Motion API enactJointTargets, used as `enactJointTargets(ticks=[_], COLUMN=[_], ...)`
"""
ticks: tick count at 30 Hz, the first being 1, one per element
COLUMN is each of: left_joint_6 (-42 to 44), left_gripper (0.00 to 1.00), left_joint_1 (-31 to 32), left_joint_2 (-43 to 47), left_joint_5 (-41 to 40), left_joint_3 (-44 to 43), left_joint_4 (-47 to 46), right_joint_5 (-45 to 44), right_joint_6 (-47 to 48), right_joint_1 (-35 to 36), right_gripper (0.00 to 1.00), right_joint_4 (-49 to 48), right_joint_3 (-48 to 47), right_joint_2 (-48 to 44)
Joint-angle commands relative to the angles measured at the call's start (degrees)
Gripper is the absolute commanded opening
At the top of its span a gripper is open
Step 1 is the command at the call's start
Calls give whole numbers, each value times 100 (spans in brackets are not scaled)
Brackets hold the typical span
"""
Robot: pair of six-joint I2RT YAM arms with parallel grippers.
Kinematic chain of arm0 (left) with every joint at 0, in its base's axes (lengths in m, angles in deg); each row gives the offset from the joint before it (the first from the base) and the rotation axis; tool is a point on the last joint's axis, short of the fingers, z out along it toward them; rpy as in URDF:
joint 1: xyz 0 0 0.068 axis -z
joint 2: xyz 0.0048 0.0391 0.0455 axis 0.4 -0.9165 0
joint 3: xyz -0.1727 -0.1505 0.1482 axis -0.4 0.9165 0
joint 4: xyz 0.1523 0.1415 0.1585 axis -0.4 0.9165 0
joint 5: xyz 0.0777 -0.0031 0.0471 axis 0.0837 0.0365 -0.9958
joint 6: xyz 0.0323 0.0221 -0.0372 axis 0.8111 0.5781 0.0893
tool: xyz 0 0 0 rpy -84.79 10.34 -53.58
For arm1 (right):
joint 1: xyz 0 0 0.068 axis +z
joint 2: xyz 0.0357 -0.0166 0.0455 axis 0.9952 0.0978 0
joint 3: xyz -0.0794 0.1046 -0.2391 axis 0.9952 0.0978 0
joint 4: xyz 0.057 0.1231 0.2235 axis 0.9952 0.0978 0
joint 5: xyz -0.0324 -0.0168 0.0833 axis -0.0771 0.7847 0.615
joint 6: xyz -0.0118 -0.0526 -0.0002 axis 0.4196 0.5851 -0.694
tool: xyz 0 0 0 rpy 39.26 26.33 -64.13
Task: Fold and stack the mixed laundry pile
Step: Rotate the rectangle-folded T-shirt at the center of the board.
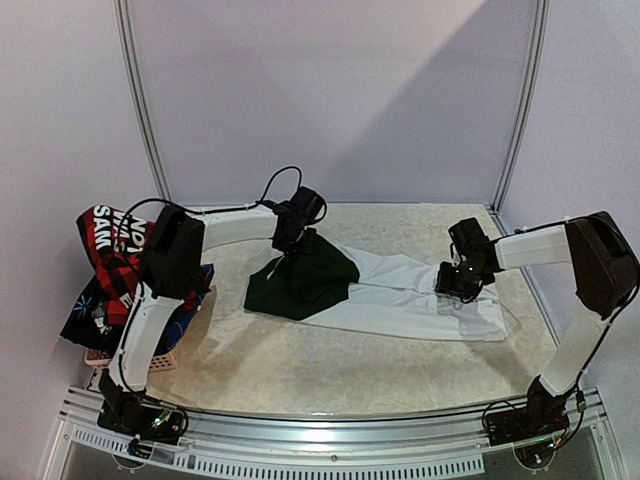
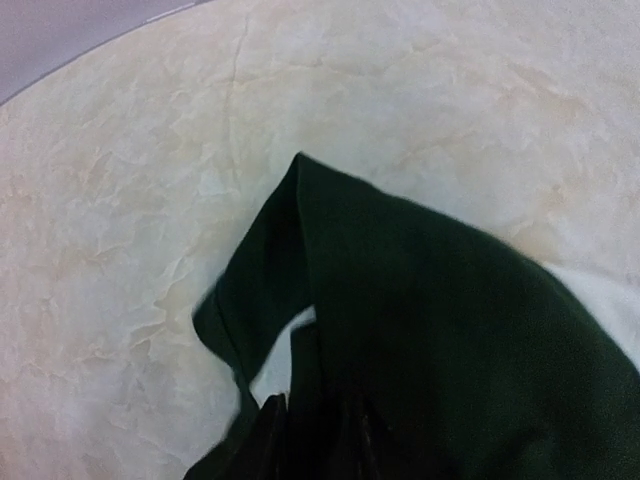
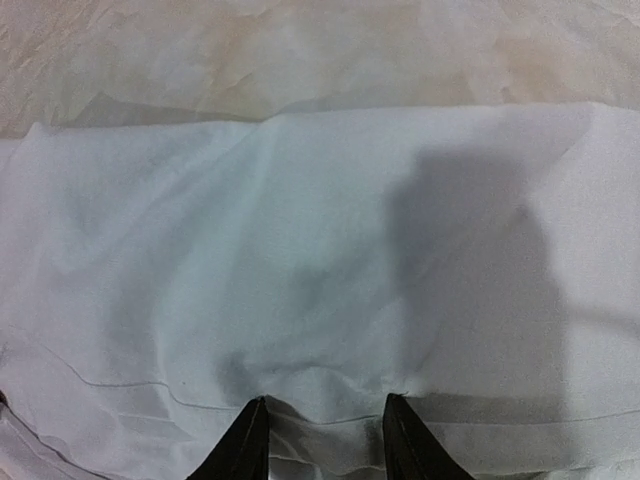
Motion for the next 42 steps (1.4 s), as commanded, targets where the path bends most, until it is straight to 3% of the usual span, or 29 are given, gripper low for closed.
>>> enactJointTargets(ticks=[1, 9, 16, 20, 25, 30, 32, 36, 42], left_joint_6=[90, 219, 85, -210, -645, -1002, -1119, -1284, -1397], left_gripper=[28, 56, 58, 57, 53, 51, 51, 52, 57], left_joint_1=[-37, 164, 590, 855, 1247, 1407, 1452, 1499, 1581], left_joint_2=[612, 1463, 2279, 2809, 3236, 3455, 3570, 3840, 4045], left_joint_5=[-61, -375, -750, -870, -1004, -1114, -1203, -1132, -1036], left_joint_3=[414, 1007, 1568, 2169, 3016, 3555, 3734, 4249, 4773], left_joint_4=[-127, 170, 693, 963, 1134, 1013, 943, 578, 204], right_joint_5=[585, 778, 1126, 1143, -295, -642, -496, 197, 1681], right_joint_6=[-479, -1471, -1842, -1561, -1058, -133, 95, 447, 1482], right_joint_1=[497, 1659, 2783, 3134, 3132, 3060, 2875, 2270, 1748], right_gripper=[39, 40, 43, 44, 48, 60, 67, 69, 79], right_joint_4=[-14, -433, -184, 545, 1510, 1557, 1304, 833, 929], right_joint_3=[446, 958, 477, -91, -519, -1125, -1334, -1950, -3537], right_joint_2=[294, 111, -29, -125, -830, -982, -876, -300, 1248])
